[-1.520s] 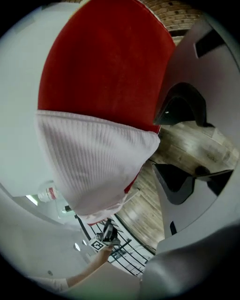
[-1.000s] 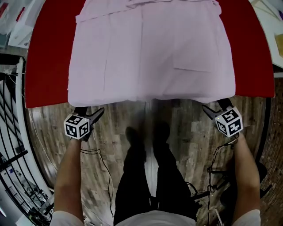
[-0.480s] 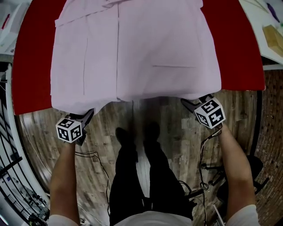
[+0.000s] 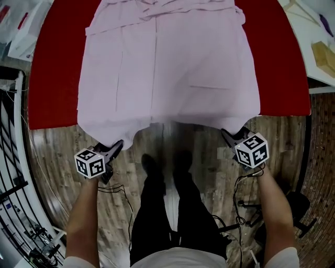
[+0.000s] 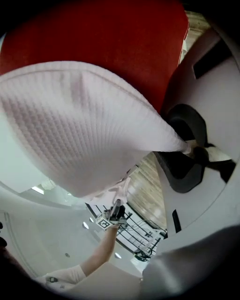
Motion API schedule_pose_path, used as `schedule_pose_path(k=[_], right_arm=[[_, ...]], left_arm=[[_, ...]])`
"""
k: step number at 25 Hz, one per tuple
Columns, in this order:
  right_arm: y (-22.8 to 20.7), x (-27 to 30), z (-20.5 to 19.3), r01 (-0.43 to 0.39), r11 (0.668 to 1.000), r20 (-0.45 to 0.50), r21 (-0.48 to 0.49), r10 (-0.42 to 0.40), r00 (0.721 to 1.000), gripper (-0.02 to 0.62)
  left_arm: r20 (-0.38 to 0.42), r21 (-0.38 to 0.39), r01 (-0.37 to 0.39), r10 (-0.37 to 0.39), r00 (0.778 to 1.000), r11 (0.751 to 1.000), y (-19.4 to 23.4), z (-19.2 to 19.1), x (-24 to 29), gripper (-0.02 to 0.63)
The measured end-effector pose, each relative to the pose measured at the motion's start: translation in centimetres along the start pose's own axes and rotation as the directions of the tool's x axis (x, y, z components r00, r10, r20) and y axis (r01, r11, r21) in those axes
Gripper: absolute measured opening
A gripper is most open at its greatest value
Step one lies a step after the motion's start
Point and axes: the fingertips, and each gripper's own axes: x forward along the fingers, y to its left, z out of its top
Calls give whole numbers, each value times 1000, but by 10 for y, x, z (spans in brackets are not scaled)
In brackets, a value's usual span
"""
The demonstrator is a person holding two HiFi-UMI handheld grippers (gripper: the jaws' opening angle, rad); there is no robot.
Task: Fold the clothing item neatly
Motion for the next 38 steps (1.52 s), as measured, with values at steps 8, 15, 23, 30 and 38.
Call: schedule_pose_path(k=[8,15,23,30,38], right_arm=[[57,-31,22,-29,999,35,-16,29,999,25],[80,-63,44,-43,997,33,59,41,999,25],[88,-115,79,-46,994,86,104,37,996,25],[83,-170,119,-46,996,156,79,34,987,25],[73,-217,180,-7,999,193,-43,15,981,25]], left_arm=[[50,-66,144,-141,989,987,-73,18,-23,35],[99,-150,238,-225,969,960,-122,49,-45,35],[236,-205,366,-317,919,908,-181,97,-85,35],[312,-134,434,-378,872,891,-218,143,-127,35],[236,36,453,-448,862,891,-228,189,-168,35]])
